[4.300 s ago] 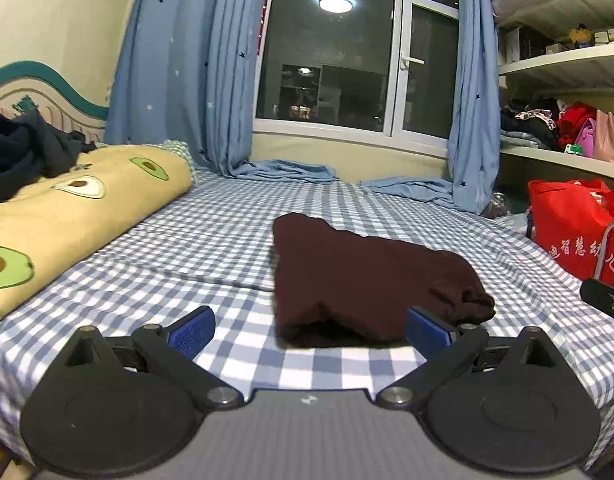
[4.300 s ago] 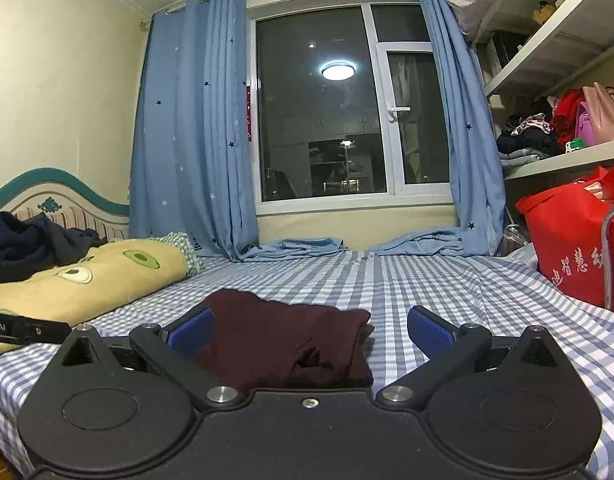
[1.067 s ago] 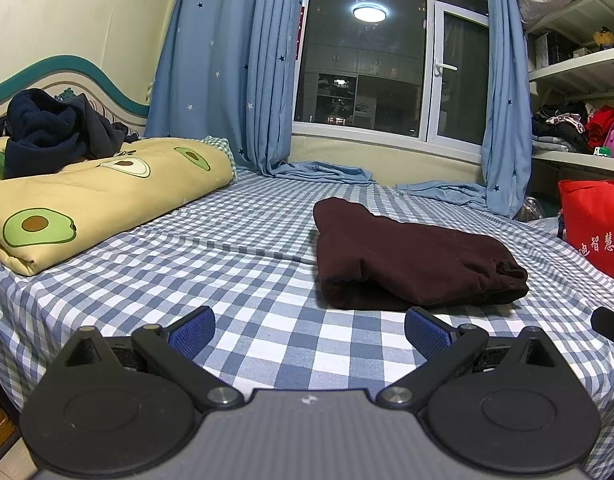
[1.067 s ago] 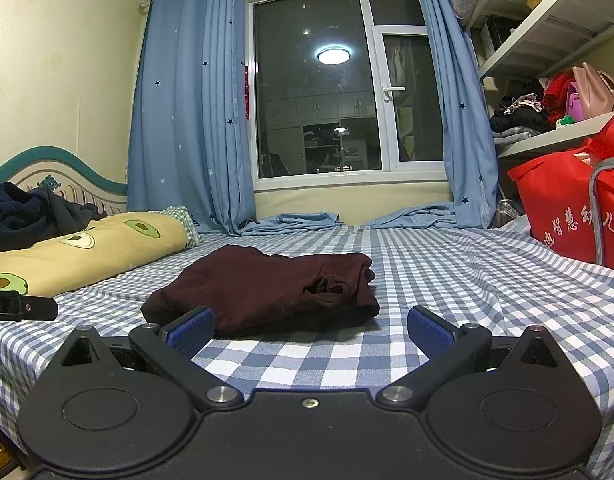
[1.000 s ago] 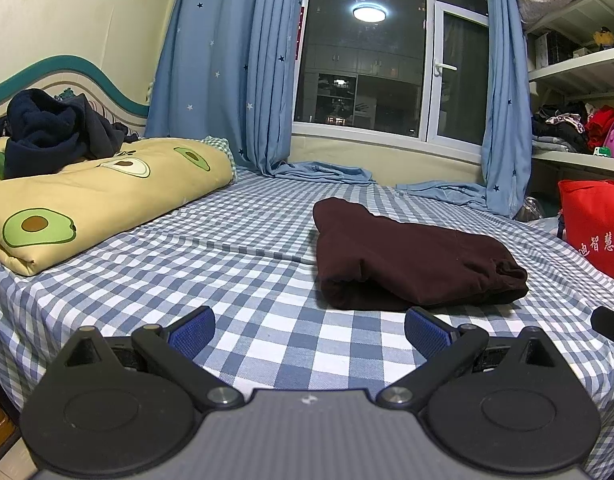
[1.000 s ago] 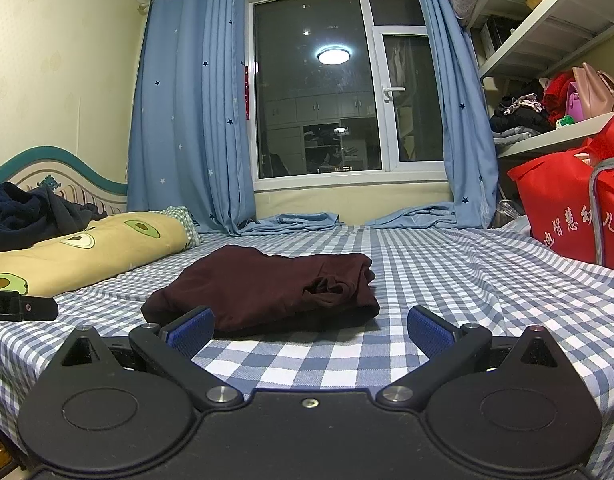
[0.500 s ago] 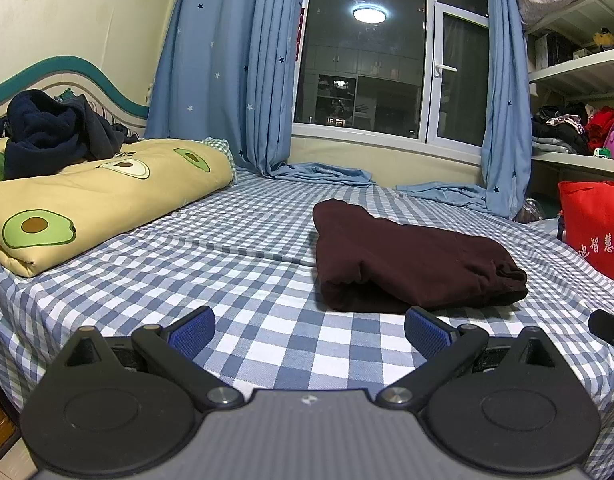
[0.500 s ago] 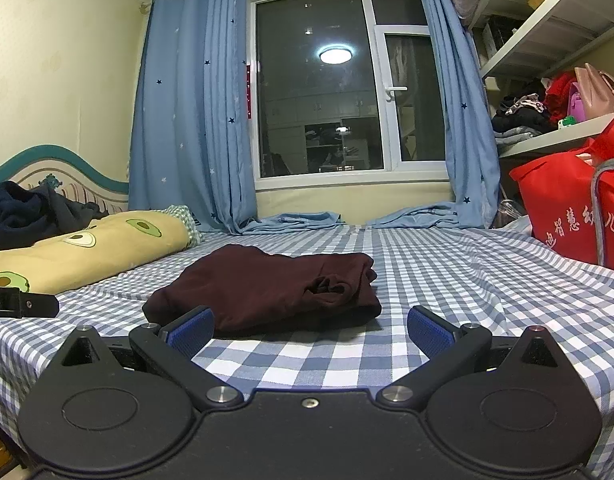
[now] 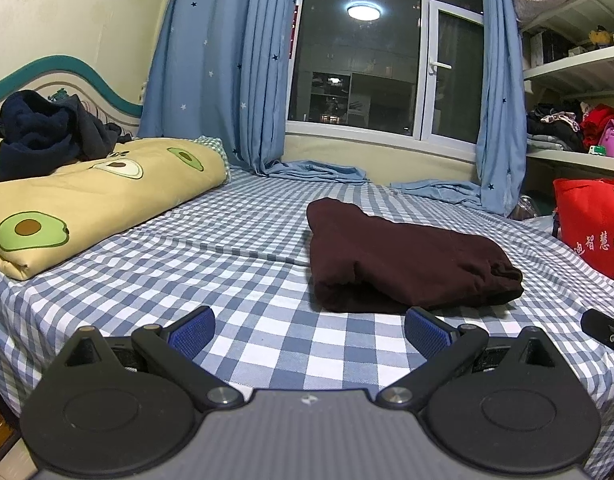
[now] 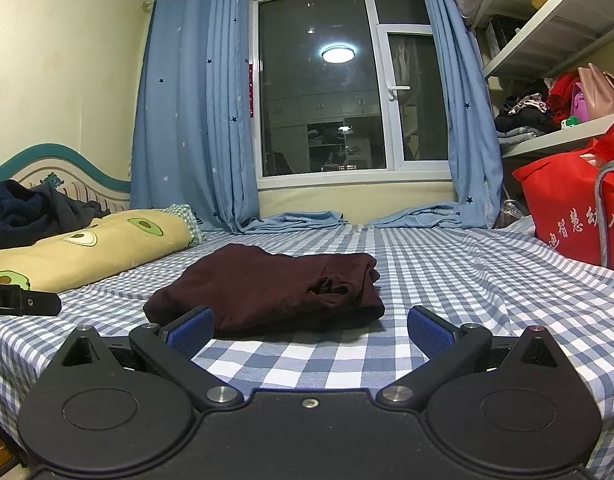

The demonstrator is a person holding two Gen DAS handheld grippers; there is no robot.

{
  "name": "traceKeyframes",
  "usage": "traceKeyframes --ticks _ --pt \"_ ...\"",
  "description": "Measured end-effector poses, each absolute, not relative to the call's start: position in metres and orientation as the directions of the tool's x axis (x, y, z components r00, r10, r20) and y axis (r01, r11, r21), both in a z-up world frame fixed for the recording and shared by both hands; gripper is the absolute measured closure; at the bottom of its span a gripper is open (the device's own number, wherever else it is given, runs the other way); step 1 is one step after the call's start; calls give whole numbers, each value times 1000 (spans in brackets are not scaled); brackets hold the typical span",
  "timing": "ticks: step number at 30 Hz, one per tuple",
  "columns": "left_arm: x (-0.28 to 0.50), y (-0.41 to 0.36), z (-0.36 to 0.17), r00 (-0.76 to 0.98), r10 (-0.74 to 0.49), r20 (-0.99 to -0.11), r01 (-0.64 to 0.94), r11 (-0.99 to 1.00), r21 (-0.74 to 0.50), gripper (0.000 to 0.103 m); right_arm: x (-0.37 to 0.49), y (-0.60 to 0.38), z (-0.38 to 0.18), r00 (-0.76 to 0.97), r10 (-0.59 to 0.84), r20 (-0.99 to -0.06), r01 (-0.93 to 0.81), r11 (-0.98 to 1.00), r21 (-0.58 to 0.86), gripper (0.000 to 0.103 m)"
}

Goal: Fold small clothes

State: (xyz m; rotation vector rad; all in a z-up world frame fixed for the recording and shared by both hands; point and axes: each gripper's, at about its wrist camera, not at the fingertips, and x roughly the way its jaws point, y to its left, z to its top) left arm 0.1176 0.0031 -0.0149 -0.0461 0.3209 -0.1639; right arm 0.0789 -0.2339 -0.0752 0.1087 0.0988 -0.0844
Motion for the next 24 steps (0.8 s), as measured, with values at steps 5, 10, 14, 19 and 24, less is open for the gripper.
traceKeyframes --ticks 5,10,14,19,24 --pt "124 -2 -17 916 -86 -392 77 996 -38 1 80 -236 -75 992 -81 -98 92 990 106 0" --pt "123 -2 -19 916 -48 -398 49 999 -8 1 81 -238 -76 991 -85 -103 96 990 105 0" --pt "123 -1 -19 917 -26 -399 27 1000 -2 1 81 -240 -78 990 -84 -110 96 989 113 0" --pt "121 -2 -17 920 -2 -392 8 1000 15 1 82 -240 -79 990 -78 -118 92 989 113 0" --pt "122 -2 -16 922 4 -388 3 1000 18 1 82 -241 -80 990 -78 -119 92 989 114 0"
